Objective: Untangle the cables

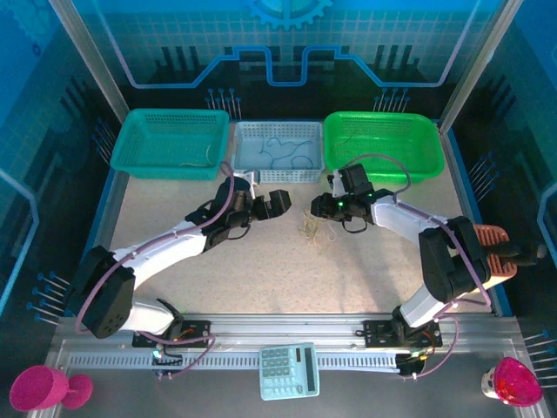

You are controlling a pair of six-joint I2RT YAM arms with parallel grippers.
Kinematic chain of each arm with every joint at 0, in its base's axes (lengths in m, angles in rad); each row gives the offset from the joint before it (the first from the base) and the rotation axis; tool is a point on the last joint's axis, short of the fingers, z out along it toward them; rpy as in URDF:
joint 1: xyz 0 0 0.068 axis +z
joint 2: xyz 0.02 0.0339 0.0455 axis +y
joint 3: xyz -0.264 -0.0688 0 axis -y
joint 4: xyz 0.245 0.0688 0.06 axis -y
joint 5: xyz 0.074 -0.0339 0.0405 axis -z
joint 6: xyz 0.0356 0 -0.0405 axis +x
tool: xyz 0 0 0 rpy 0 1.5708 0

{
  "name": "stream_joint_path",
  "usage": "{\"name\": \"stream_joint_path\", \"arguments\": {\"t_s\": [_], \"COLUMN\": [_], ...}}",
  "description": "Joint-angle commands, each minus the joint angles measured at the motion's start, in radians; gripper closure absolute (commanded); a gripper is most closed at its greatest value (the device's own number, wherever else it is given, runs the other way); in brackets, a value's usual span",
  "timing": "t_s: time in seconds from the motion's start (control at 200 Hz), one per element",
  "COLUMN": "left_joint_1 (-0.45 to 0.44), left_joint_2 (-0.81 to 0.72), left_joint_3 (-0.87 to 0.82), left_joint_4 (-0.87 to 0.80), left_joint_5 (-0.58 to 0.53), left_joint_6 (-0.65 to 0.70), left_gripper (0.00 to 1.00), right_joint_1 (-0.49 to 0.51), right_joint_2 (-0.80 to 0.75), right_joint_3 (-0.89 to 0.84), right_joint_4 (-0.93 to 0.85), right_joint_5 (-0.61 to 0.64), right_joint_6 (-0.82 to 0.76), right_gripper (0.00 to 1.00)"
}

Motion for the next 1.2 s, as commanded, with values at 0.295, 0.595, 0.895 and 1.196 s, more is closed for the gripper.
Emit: {"name": "stream_joint_path", "arguments": {"t_s": [0.295, 0.595, 0.895, 1.196], "left_joint_1": [-0.006, -0.008, -0.008, -0.008], "left_joint_2": [0.014, 0.006, 0.007, 0.004], "left_joint_3": [0.026, 0.016, 0.015, 0.011], "left_joint_4": [0.023, 0.031, 0.035, 0.039], "left_joint_5": [0.029, 0.026, 0.024, 0.025], "left_joint_6": [-0.017, -0.02, -0.019, -0.017], "left_gripper": [0.01, 0.01, 0.01, 0.01], "right_joint_1": [0.014, 0.02, 0.026, 0.024], "right_joint_2": [0.055, 0.079, 0.092, 0.092], "right_joint_3": [0.039, 0.047, 0.048, 0.049], "right_joint_4": [0.039, 0.052, 0.063, 0.067], "right_joint_5": [-0.03, -0.038, -0.053, -0.062], "right_joint_6": [0.021, 0.028, 0.035, 0.039], "right_gripper": [0.64, 0.66, 0.7, 0.93]}}
